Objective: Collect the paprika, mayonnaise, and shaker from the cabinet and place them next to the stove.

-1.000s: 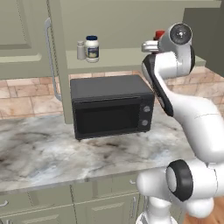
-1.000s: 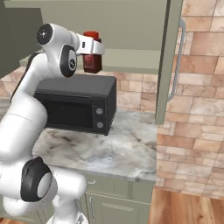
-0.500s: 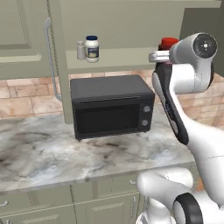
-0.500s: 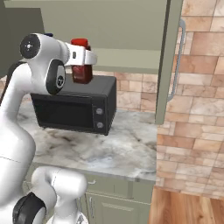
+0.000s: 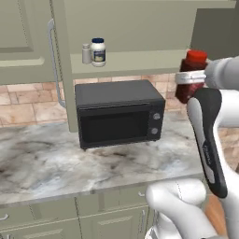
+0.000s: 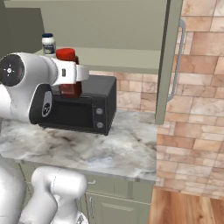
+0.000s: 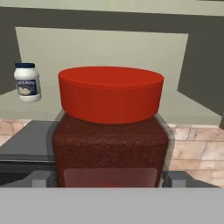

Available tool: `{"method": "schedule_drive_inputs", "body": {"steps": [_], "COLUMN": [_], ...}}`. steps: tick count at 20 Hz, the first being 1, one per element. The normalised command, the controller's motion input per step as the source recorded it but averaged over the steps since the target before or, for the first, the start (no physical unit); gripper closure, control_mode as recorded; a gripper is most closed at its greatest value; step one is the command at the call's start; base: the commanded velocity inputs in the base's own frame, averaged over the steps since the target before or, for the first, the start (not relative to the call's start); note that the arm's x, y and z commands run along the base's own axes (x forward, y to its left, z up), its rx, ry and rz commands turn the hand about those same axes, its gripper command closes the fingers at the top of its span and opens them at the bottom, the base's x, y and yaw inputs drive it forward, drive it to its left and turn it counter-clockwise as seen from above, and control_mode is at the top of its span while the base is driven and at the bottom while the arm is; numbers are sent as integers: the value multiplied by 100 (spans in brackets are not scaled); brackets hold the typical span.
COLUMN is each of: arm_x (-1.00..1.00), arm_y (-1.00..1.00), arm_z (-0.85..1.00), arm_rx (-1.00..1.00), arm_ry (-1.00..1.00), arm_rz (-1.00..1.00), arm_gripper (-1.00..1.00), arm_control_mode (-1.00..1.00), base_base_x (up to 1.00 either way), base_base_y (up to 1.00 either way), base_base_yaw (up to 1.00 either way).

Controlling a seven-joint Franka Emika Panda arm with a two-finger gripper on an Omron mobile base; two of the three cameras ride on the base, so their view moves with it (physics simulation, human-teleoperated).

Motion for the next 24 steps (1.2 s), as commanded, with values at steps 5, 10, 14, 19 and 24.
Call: {"method": "schedule_drive_inputs", "body": {"steps": [5, 10, 14, 19, 24], "arm_x": [-100, -100, -25, 0, 0], "arm_y": [0, 1, 1, 0, 0], "arm_z": [-15, -18, -5, 0, 0], "arm_rx": [0, 0, 0, 0, 0], "arm_ry": [-8, -5, -1, 0, 0], "arm_rz": [7, 8, 2, 0, 0], "arm_gripper": [100, 100, 100, 100, 100], "arm_control_mode": [-100, -100, 100, 100, 100], "base_base_x": [0, 0, -75, -90, -77], "base_base_y": [0, 0, 8, 38, 67], "base_base_yaw": [0, 0, 9, 12, 9]}}
